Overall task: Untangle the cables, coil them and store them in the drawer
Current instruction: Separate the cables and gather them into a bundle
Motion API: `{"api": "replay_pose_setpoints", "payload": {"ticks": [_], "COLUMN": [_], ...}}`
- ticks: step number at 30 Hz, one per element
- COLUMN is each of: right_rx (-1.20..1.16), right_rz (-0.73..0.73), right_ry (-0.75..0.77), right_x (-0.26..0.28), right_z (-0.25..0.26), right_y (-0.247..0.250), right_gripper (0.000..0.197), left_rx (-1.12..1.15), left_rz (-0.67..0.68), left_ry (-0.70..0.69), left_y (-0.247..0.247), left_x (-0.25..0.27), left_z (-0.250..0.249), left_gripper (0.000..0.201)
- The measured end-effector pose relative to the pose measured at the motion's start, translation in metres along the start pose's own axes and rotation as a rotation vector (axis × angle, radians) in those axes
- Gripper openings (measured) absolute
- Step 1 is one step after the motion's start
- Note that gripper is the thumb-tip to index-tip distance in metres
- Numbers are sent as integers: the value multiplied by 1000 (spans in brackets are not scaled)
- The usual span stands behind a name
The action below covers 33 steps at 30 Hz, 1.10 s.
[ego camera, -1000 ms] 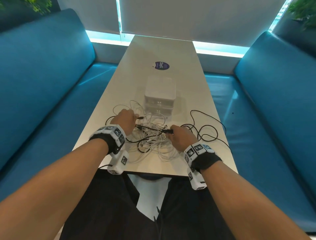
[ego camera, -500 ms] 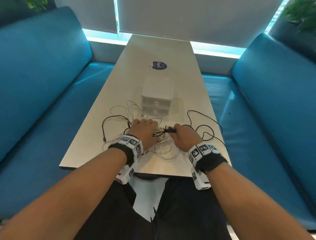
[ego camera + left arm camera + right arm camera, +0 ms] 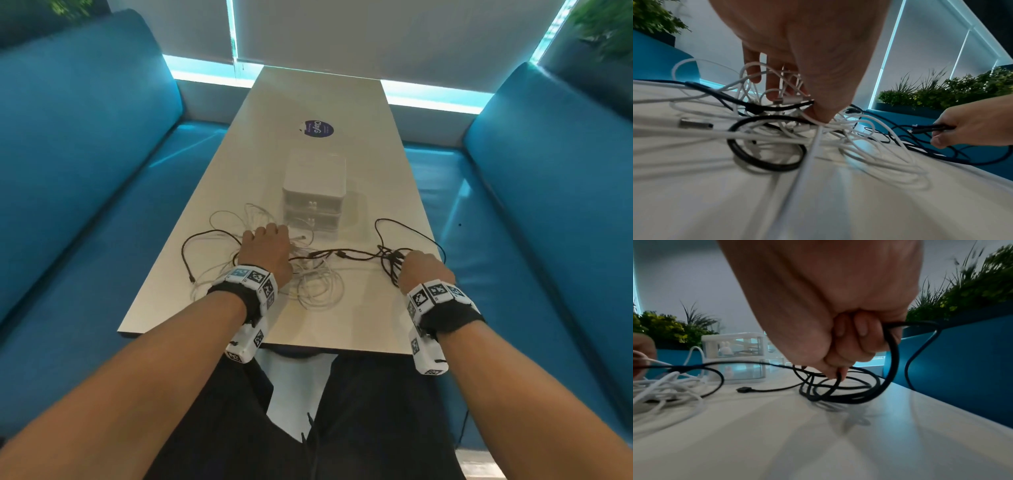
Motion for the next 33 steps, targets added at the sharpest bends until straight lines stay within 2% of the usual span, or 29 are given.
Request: {"api": "replay_pose_setpoints", "payload": {"ticks": [2,4,6,9,12,14,17,20,24,27,31,33], "right_rx": [-26,-110,-214,-356,-295,-207,-84,18,-61,-70,-130,-209], "right_rz": [-4,-30,-64,-160,-185,-105,-3,-28,26,-15,-77,-76], "right_ry": [-13,1,71,221,394,463,419,262,53,43,105,127], "right_x": [1,2,5,15,22,22,17,10,3,3,6,5], "right_z": [-3,6,26,56,83,95,94,75,37,29,45,55], "right_y": [0,1,3,12,12,3,-8,-5,-14,-11,2,4], "right_gripper": [20,21,27,37,38,34,40,37,43,20,27,26], "left_rx": [13,47,113,149,129,147,112,75,42,47,97,139], "left_rz": [-36,-59,-67,-50,17,39,45,46,58,43,-1,-25], "left_ry": [6,-49,-140,-272,-318,-316,-343,-330,-282,-274,-264,-279], "left_y": [3,3,2,1,-4,-4,-4,-6,-9,-7,-3,0], "left_x": [1,2,5,11,16,18,20,22,18,15,13,15], "left_z": [-1,-7,-17,-32,-35,-32,-29,-25,-21,-19,-17,-19], "left_gripper": [59,67,77,81,78,70,51,42,36,31,12,12]}}
Point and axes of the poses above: each hand's wrist, its own x-axis away from the middle knuckle, its own y-axis out of the back of the hand, z = x × y, the point moved 9 cm from there along -x, towards the middle knuckle, and after that the axes turned 13 degrees about x, right-handed, at the moved point
